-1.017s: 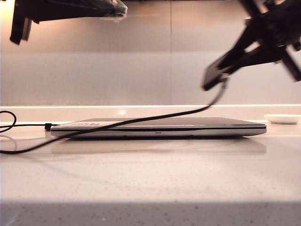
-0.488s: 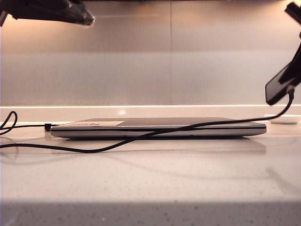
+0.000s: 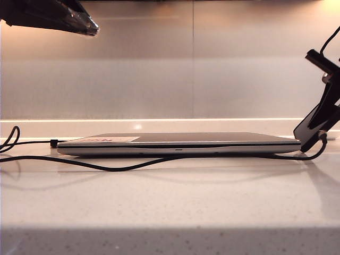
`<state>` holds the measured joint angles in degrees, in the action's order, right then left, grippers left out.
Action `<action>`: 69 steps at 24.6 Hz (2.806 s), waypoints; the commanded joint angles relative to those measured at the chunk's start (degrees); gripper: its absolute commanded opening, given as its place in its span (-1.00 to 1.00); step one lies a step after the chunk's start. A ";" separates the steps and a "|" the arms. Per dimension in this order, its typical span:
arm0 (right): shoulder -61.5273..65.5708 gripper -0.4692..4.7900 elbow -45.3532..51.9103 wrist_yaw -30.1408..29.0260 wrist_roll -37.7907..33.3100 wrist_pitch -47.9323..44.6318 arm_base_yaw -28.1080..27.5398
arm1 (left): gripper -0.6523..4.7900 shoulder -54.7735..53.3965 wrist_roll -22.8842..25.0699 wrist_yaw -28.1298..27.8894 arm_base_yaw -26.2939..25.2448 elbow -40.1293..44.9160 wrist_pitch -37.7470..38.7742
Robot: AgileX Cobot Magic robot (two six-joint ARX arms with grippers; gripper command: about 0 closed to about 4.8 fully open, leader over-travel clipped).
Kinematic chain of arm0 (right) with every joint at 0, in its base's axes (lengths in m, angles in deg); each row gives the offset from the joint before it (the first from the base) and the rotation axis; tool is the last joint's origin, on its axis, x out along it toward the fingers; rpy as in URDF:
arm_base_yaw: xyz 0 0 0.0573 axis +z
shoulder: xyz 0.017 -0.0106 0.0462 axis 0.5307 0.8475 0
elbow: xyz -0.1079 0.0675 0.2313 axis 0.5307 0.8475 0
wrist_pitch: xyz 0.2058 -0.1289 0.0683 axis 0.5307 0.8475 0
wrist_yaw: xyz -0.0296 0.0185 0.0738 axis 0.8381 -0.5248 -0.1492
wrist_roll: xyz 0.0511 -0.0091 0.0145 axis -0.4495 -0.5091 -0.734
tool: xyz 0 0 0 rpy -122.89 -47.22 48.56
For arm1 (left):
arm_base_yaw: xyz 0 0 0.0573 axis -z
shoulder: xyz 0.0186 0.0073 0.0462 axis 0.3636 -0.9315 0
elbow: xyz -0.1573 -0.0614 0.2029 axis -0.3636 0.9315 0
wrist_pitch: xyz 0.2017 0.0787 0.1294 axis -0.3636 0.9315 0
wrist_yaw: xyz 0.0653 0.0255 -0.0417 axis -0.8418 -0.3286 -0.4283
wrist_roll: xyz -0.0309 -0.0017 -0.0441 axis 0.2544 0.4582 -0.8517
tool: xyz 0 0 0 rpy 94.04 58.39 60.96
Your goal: Pick up the charging cable and the phone, plug the charging cable into the charging port on the phone, and finally place them back on the table.
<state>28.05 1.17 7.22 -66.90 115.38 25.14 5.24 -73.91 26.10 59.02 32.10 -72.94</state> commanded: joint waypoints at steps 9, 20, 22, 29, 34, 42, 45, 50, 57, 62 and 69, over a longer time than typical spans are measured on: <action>2.89 -0.25 -2.27 5.07 2.10 0.83 -0.02 | -0.78 0.09 0.07 0.11 0.02 -0.37 -0.52; 2.32 -0.25 -11.47 16.11 11.72 17.57 -0.04 | -0.78 0.09 0.07 0.11 0.02 -0.39 -0.55; 2.27 -0.25 -12.52 17.16 12.46 18.36 -0.04 | -0.78 0.09 0.07 0.11 0.02 -0.39 -0.52; 2.10 0.06 -15.89 18.36 12.57 19.91 -0.04 | -0.78 0.09 0.07 0.11 0.02 -0.39 -0.52; 0.57 -0.61 -16.96 18.25 12.50 20.48 -0.04 | -0.78 0.22 0.07 0.11 0.02 -0.55 -0.35; -11.89 -0.84 -10.71 18.45 13.55 12.81 2.38 | -0.78 5.90 1.88 0.11 -0.04 -0.35 2.14; -22.62 -0.84 -0.85 18.73 13.60 0.35 4.68 | -0.78 8.00 3.32 0.11 -0.07 -0.07 4.13; -34.29 -0.84 9.64 19.87 15.98 -9.16 6.56 | -0.78 8.66 4.37 0.11 -0.09 0.00 5.44; -43.67 -0.84 16.52 22.29 16.33 -6.73 6.71 | -0.78 8.70 4.66 0.11 -0.09 0.42 6.80; -52.54 -0.84 23.37 22.73 17.07 -7.91 6.69 | -0.78 10.73 4.59 0.11 -0.07 4.66 6.29; -58.55 -0.84 25.44 23.02 17.07 -6.01 6.64 | -0.78 18.43 4.59 0.11 -0.07 13.51 1.42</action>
<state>-30.44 26.81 30.17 -50.05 109.80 31.80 22.31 -69.59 26.10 58.95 44.60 -69.66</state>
